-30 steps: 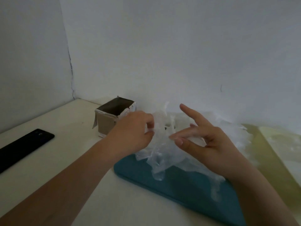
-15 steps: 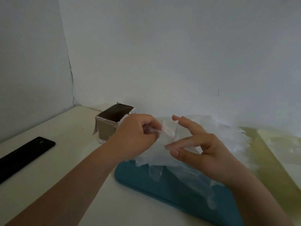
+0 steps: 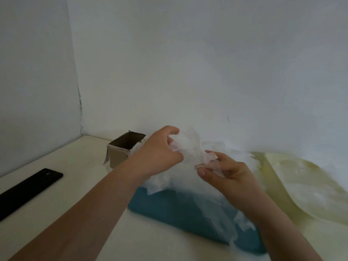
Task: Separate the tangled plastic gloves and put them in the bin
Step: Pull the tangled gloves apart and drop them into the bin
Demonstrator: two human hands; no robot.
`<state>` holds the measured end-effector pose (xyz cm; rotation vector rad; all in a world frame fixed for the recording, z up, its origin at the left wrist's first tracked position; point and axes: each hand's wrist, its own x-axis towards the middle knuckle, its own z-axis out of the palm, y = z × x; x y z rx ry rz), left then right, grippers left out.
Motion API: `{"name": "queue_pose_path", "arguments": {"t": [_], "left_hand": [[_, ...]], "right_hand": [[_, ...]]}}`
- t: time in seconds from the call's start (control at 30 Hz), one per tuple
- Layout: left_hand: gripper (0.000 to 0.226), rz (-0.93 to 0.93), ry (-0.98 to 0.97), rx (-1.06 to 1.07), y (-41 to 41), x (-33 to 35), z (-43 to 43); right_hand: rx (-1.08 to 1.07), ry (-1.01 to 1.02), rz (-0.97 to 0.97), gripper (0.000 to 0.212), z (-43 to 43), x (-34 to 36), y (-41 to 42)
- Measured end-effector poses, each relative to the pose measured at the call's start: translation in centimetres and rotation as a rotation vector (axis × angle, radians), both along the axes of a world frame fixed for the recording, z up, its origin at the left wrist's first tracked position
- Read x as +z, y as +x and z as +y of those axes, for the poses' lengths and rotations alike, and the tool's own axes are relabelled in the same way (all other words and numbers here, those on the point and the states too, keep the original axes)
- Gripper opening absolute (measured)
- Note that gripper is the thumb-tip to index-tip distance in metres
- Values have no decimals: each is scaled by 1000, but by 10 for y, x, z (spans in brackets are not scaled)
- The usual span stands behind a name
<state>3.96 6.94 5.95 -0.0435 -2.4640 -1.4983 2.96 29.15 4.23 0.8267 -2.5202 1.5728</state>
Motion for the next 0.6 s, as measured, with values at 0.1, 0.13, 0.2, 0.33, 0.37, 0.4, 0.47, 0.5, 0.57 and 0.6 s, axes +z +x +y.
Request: {"name": "queue_pose_path", "arguments": {"t": [0.1, 0.13, 0.2, 0.33, 0.37, 0.4, 0.47, 0.5, 0.57, 0.6], "left_hand": [[64, 25, 5, -77, -2, 18, 26], [60, 31, 6, -87, -2, 23, 34], [53, 38, 16, -97, -3, 35, 48], [38, -1, 74, -199, -9, 57, 68], [37, -15, 138, -238, -11, 60, 73], [38, -19, 235, -254, -15, 62, 76], [49, -33, 487, -253, -23, 61, 82], [56, -50, 643, -253, -28, 57, 86], [64, -180, 925, -331, -37, 41, 90], [64, -268, 979, -392, -37, 30, 94]], "right_hand": [[-135, -73, 61, 10, 11, 4, 8], [-167, -99, 78, 9, 16, 4, 9], [-229, -199, 70, 7, 29, 9, 15], [-271, -524, -187, 12, 59, 18, 23], [-284, -554, -214, 14, 66, 18, 26], [-296, -571, -230, 15, 71, 20, 27], [-316, -612, -248, 15, 80, 22, 29], [-325, -634, -256, 15, 84, 22, 29], [-339, -656, -263, 16, 91, 22, 28], [-343, -670, -268, 16, 94, 22, 27]]}}
